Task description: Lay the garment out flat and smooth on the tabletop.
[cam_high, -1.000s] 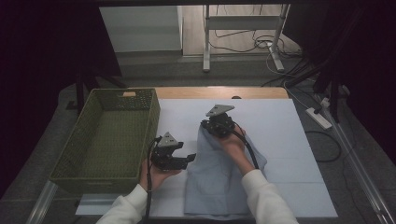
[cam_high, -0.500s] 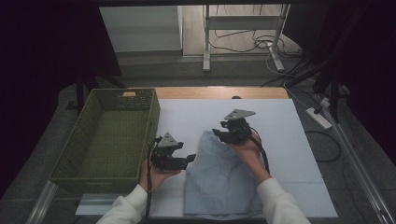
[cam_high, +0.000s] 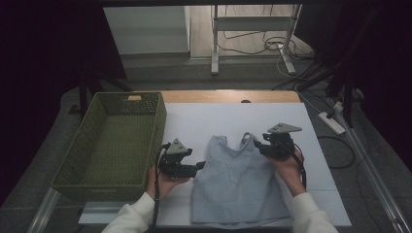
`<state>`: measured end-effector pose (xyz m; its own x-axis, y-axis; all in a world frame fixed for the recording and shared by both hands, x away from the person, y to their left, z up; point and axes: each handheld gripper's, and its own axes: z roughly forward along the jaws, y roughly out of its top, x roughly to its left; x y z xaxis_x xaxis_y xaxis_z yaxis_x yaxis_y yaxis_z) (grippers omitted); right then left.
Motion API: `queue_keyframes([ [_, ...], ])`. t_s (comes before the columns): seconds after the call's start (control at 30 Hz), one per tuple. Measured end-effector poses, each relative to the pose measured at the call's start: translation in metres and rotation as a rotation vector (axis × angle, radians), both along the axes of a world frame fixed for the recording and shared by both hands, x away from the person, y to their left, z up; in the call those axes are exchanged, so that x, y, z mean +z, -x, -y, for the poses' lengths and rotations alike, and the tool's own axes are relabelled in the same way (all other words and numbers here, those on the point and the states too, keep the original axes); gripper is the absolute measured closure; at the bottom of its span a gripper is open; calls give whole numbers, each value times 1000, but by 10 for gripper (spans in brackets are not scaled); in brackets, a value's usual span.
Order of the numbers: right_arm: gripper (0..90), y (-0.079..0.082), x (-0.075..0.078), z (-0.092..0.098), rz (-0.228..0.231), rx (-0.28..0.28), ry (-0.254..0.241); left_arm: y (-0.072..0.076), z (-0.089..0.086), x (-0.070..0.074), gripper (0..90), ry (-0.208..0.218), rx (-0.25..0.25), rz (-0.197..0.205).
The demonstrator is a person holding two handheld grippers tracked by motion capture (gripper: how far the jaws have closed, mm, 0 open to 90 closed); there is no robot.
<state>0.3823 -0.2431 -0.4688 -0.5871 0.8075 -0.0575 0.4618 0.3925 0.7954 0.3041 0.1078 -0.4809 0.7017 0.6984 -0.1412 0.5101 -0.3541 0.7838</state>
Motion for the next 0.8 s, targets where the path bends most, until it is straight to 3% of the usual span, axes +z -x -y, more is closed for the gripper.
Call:
queue_keyframes([
  [0.33, 499, -15, -16, 16, -45, -49, -8, -1, -1, 0, 294, 1, 3, -2],
  [0.53, 498, -19, -26, 8, -70, -38, 53, -1, -1, -1, 294, 4, 3, -7],
  [0.8, 495, -21, -37, -3, -100, -9, 83, 0, -1, 0, 293, 3, -1, -4],
])
